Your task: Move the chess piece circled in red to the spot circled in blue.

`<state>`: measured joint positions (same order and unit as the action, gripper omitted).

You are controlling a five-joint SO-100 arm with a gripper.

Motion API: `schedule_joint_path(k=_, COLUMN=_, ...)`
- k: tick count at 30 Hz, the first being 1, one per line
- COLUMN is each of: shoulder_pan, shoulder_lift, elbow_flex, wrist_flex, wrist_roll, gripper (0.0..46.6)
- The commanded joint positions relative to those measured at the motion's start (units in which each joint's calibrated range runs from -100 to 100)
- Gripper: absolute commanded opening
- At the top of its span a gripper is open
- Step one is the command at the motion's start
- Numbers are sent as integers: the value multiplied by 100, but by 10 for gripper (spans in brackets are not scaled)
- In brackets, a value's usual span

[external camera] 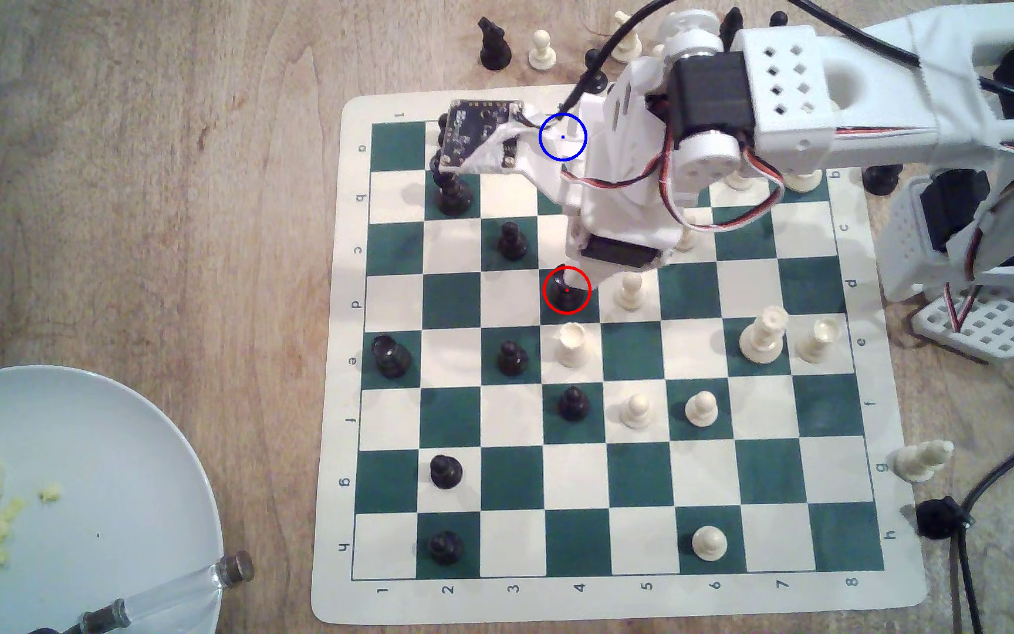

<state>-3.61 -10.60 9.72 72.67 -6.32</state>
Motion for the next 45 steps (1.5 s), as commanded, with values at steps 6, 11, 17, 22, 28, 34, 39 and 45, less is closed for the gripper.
schedule_joint_path(k=6, shoulder_pan=115, shoulder_lift=364, elbow_flex=-20, wrist_flex=-428, wrist_roll=10, gripper=119)
schedule_joint_path(k=11, shoulder_pan=178, shoulder_lift=585, elbow_flex=26, wrist_flex=-584, wrist_roll=29, gripper=126)
schedule_joint_path(k=17, shoulder_pan=318, shoulder_lift=593, elbow_flex=370, wrist_flex=-895, wrist_roll=39, gripper=153)
schedule_joint_path(k=22, shoulder_pan=287, shoulder_lift=602, elbow_flex=633, wrist_flex=-1182, wrist_roll=15, gripper=154)
schedule_joint_path(k=28, shoulder_pan=264, shoulder_lift=720, elbow_flex=751, wrist_flex=-1387, wrist_roll=10, gripper=154)
schedule_joint_path(k=34, shoulder_pan=342, shoulder_lift=1000, elbow_flex=851, wrist_flex=-1632, wrist_roll=29, gripper=158)
schedule_joint_path(k=39, shoulder_pan=342, shoulder_lift=1034, elbow_flex=851, wrist_flex=-1665, wrist_roll=20, gripper=160)
schedule_joint_path(k=45, shoulder_pan=342, shoulder_lift=1094, elbow_flex=860, wrist_flex=-1698, wrist_roll=10, gripper=158)
